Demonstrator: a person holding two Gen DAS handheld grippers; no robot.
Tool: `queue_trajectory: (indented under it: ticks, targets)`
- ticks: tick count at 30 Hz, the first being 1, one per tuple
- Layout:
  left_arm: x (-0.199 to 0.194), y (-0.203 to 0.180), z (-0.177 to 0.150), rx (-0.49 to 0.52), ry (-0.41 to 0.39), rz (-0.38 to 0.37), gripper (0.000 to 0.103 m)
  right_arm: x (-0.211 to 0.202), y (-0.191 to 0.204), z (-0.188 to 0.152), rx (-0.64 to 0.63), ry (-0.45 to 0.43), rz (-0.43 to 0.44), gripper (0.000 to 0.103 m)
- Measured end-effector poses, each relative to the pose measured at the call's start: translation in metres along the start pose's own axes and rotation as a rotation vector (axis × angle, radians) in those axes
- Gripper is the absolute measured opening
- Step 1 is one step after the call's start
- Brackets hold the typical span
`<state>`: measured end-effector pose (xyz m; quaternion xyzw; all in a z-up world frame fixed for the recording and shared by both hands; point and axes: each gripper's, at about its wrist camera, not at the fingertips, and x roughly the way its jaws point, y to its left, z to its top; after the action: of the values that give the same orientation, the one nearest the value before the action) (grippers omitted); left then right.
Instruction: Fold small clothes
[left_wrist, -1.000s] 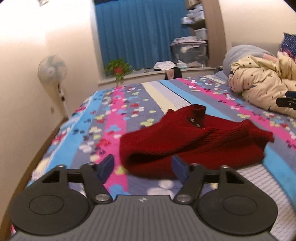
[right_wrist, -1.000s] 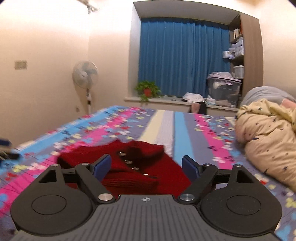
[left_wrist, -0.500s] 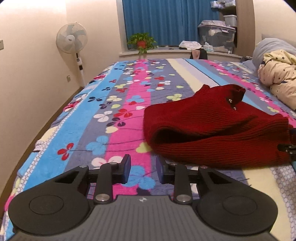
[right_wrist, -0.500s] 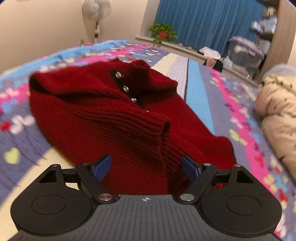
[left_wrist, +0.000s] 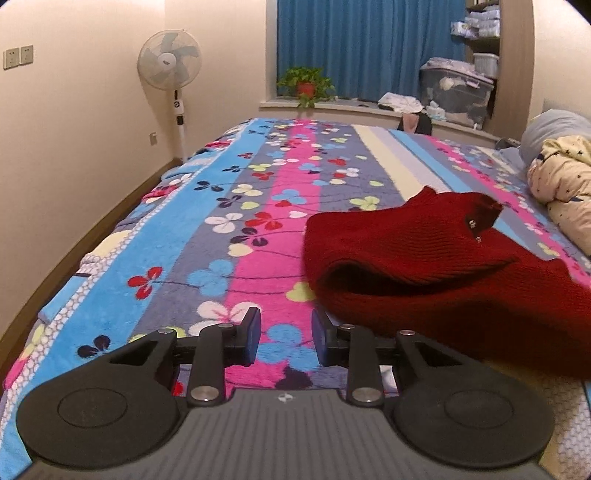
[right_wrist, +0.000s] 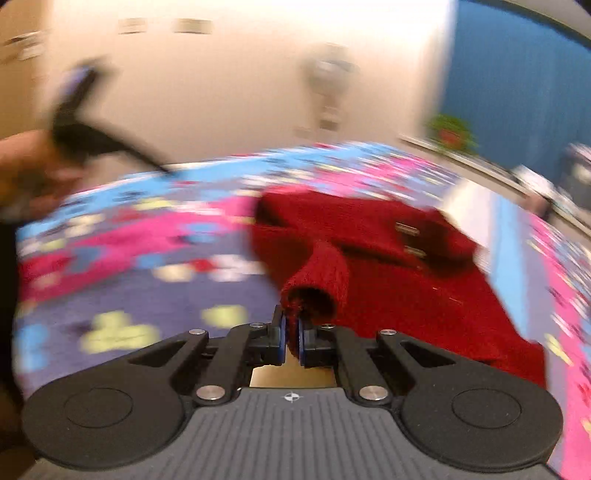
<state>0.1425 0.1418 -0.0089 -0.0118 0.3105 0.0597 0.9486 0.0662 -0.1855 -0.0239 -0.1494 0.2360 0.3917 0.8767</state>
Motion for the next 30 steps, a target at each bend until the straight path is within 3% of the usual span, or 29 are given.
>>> queue_trajectory:
  ticks: [6,11,13,15,16,17,20,23,28,30]
  targets:
    - [-0.012,-0.007,-0.004,-0.047,0.008,-0.115,0.033,-0.001,0.076,0.017,-0.061,-0.017,0.207,0.005]
    - [-0.003,-0.001,-0.008,-0.137,0.102,-0.207,0.034,0.023,0.095,0.020,-0.096,0.040,0.179,0.011]
    - [0.005,0.004,-0.011,-0.197,0.173,-0.253,0.048,0.021,0.076,0.020,-0.086,0.059,0.187,0.013]
    - [0.013,0.006,-0.014,-0.223,0.242,-0.288,0.059,0.013,0.043,0.019,-0.016,0.045,0.173,0.033]
    - [0.017,0.005,-0.017,-0.224,0.279,-0.303,0.063,0.008,0.020,0.019,0.033,0.033,0.144,0.053]
    - [0.020,0.005,-0.019,-0.221,0.307,-0.314,0.065,0.005,-0.002,0.017,0.076,0.023,0.103,0.065]
    - [0.031,-0.003,-0.026,-0.207,0.385,-0.365,0.072,0.008,-0.079,0.007,0.249,0.027,-0.075,0.067]
    - [0.042,-0.017,-0.035,-0.164,0.459,-0.407,0.075,0.028,-0.151,-0.014,0.443,0.090,-0.233,0.067]
    - [0.055,-0.038,-0.053,-0.027,0.551,-0.378,0.074,0.064,-0.214,-0.043,0.551,0.164,-0.300,0.067]
    - [0.059,-0.041,-0.059,0.005,0.578,-0.353,0.071,0.080,-0.227,-0.053,0.595,0.174,-0.282,0.075]
